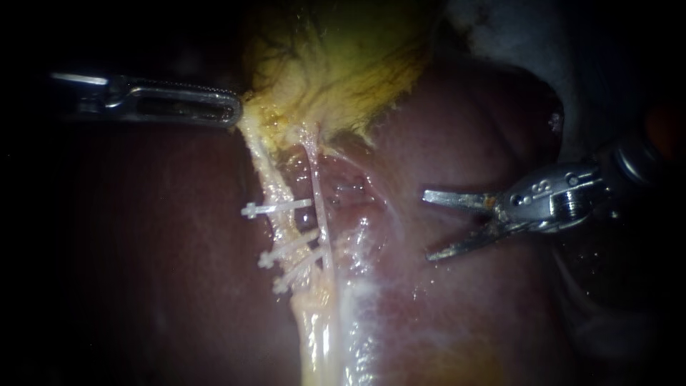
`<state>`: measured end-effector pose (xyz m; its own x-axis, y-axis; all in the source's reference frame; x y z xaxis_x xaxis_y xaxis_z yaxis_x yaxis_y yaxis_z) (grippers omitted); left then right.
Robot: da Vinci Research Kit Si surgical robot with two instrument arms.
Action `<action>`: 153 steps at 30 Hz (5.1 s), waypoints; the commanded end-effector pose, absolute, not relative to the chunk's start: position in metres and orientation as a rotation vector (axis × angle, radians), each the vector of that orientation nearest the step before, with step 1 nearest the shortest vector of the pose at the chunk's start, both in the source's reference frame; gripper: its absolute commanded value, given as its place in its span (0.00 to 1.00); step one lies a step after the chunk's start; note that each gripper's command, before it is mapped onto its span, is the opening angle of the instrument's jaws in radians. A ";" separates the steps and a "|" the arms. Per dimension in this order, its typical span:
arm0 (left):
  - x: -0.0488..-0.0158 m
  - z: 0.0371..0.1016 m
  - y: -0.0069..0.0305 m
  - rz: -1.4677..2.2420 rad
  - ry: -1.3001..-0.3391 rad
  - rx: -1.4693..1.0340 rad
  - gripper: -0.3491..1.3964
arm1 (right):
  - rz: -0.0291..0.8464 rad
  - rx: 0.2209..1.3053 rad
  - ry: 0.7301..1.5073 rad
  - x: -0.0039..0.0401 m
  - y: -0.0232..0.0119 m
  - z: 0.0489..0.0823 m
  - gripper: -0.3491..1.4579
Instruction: Go to the cutting position left tube
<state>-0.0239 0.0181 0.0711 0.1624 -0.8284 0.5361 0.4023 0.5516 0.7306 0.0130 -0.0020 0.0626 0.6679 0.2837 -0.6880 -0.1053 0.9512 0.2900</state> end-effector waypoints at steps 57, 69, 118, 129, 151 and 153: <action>-0.0244 0.0699 0.0177 -0.929 -1.084 0.468 0.00 | 0.229 0.903 0.891 0.0239 -0.0031 0.0735 0.92; -0.0245 0.0699 0.0177 -0.929 -1.084 0.468 0.00 | 0.259 0.993 0.899 0.0243 -0.0023 0.0752 0.92; -0.0245 0.0700 0.0178 -0.929 -1.085 0.468 0.00 | 0.253 1.305 1.138 0.0333 -0.0033 0.0773 0.81; -0.0245 0.0701 0.0178 -0.929 -1.085 0.468 0.00 | 0.122 1.074 1.347 0.0361 -0.0039 0.0781 0.79; -0.0245 0.0700 0.0179 -0.931 -1.084 0.467 0.00 | 0.112 0.949 1.491 0.0372 -0.0044 0.0723 0.75; -0.0245 0.0700 0.0179 -0.931 -1.084 0.467 0.00 | 0.112 0.950 1.496 0.0370 -0.0041 0.0712 0.72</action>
<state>-0.0245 0.0179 0.0700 0.1580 -0.8267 0.5400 0.4085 0.5526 0.7264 0.0369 -0.0039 0.0707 0.1408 0.6065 -0.7825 0.4813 0.6488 0.5894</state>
